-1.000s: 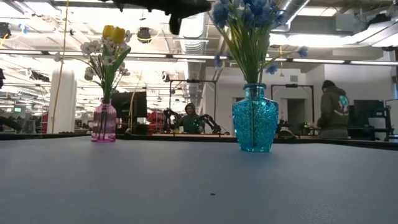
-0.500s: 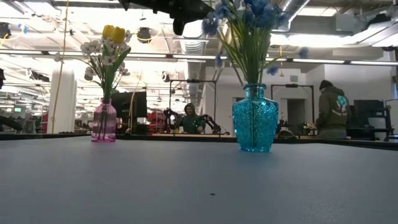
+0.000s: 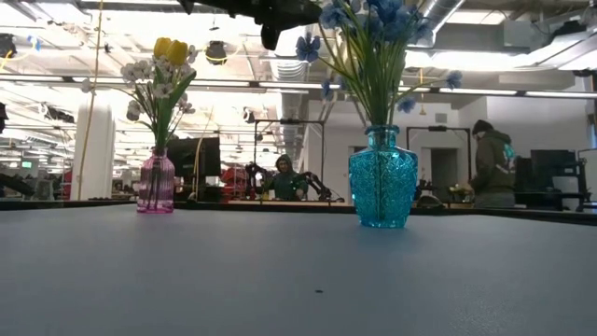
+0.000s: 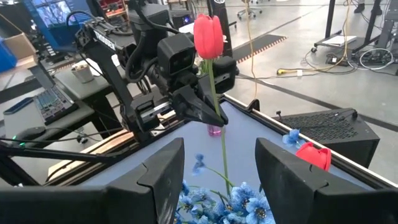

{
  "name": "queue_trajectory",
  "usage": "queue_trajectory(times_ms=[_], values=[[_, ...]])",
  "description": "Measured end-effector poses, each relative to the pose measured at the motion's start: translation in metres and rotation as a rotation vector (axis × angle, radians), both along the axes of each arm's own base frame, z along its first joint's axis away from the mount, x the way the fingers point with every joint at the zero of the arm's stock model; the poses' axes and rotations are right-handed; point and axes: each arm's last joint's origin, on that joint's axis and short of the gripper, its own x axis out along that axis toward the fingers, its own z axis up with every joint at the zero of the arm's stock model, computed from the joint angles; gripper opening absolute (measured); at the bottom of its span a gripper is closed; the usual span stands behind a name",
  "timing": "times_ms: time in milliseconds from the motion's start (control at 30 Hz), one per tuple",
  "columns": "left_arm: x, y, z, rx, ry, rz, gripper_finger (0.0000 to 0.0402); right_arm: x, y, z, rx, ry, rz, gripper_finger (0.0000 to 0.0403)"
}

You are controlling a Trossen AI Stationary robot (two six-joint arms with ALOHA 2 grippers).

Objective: Sort flowers into vase by color
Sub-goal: Put the red flower into the blue vase

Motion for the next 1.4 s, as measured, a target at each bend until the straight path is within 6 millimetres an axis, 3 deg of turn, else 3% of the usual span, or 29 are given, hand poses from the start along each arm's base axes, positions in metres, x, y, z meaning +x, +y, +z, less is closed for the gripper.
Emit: queue_trajectory(times_ms=[733, 1000, 1400], values=[[0.001, 0.0, 0.004, 0.025, -0.051, 0.022, 0.0, 0.0, 0.001, 0.001, 0.008, -0.014, 0.002, 0.0223], [0.013, -0.001, -0.012, -0.003, 0.008, 0.009, 0.0, 0.001, 0.001, 0.002, 0.016, -0.017, 0.014, 0.0223], [0.02, -0.014, -0.017, 0.034, 0.017, -0.023, 0.0, 0.001, 0.002, 0.002, 0.032, -0.019, 0.047, 0.0223]])
